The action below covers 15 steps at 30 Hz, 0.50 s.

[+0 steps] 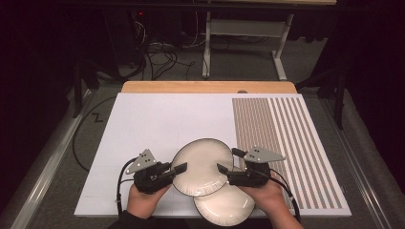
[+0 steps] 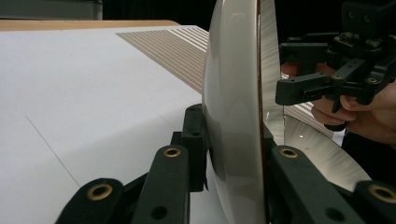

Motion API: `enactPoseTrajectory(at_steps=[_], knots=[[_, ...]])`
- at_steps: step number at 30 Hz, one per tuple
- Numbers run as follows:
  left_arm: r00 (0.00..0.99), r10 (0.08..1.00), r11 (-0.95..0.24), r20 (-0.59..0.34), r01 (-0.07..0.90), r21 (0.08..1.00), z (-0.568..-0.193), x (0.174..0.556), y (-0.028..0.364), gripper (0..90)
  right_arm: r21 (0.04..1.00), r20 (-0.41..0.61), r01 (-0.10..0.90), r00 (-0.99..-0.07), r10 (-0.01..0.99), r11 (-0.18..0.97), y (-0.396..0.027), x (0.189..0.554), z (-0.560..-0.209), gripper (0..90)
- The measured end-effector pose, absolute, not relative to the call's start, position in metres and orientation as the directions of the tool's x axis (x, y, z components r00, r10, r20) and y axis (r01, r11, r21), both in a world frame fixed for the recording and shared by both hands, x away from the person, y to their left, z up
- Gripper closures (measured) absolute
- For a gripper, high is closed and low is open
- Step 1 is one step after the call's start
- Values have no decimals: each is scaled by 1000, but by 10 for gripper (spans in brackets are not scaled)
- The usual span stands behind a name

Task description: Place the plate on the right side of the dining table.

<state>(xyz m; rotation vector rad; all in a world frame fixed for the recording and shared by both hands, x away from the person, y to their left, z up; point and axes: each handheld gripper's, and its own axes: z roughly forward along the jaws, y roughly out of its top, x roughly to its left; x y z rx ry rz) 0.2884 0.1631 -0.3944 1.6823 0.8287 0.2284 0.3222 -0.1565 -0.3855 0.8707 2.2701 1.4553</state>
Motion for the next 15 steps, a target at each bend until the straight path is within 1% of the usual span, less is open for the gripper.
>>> enactPoseTrajectory(at_steps=[5, 7, 9, 15], knots=[[726, 631, -60, -273, 397, 916, -394, 288, 163, 757, 884, 114, 366, -773, 625, 291, -159, 320, -391, 472], [727, 630, -58, -274, 396, 916, -394, 288, 163, 757, 876, 143, 391, -771, 620, 284, -161, 321, -394, 522], [726, 630, -59, -274, 396, 916, -394, 288, 163, 757, 870, 151, 400, -771, 619, 287, -162, 320, -395, 572], [728, 631, -62, -269, 392, 918, -394, 288, 163, 757, 855, 186, 437, -760, 622, 278, -165, 322, -397, 672]])
